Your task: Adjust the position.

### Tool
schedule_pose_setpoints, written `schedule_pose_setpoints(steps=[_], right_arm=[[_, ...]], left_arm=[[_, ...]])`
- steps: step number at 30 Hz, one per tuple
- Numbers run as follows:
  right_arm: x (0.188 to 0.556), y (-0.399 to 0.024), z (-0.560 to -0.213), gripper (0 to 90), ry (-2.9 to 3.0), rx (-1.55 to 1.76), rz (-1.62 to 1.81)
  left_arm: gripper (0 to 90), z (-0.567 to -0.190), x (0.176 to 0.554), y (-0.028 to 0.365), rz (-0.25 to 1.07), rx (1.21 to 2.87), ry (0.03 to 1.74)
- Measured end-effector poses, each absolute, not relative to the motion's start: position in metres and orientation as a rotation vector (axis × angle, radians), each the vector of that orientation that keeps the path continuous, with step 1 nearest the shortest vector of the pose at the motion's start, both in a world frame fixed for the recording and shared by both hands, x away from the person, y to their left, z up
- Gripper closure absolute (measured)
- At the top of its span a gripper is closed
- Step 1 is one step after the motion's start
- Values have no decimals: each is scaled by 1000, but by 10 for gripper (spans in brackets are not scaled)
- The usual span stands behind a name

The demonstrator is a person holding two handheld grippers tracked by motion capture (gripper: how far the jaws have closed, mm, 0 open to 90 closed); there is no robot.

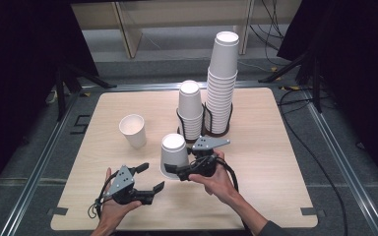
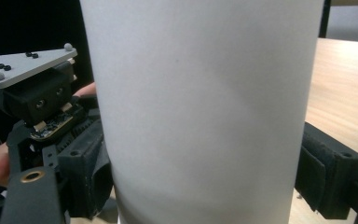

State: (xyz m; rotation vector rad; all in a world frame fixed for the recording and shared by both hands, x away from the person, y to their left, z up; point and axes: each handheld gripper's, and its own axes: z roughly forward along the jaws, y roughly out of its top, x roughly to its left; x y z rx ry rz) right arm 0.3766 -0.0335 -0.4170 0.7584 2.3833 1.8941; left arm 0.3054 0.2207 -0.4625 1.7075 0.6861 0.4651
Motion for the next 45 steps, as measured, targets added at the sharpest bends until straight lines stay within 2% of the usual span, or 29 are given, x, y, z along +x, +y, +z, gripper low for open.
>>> schedule_pose_setpoints(steps=[15,30,40,45], right_arm=[[369,-20,-422,181,2390,709,1890],[369,-22,-421,186,2375,632,1877],[359,-9,-424,187,2422,645,1938],[354,-3,-425,187,2424,628,1944]], left_arm=[[134,-463,302,202,445,1693,676],[141,-459,303,210,358,1679,697],[30,-459,302,206,356,1672,694],[10,-459,302,207,357,1676,699]])
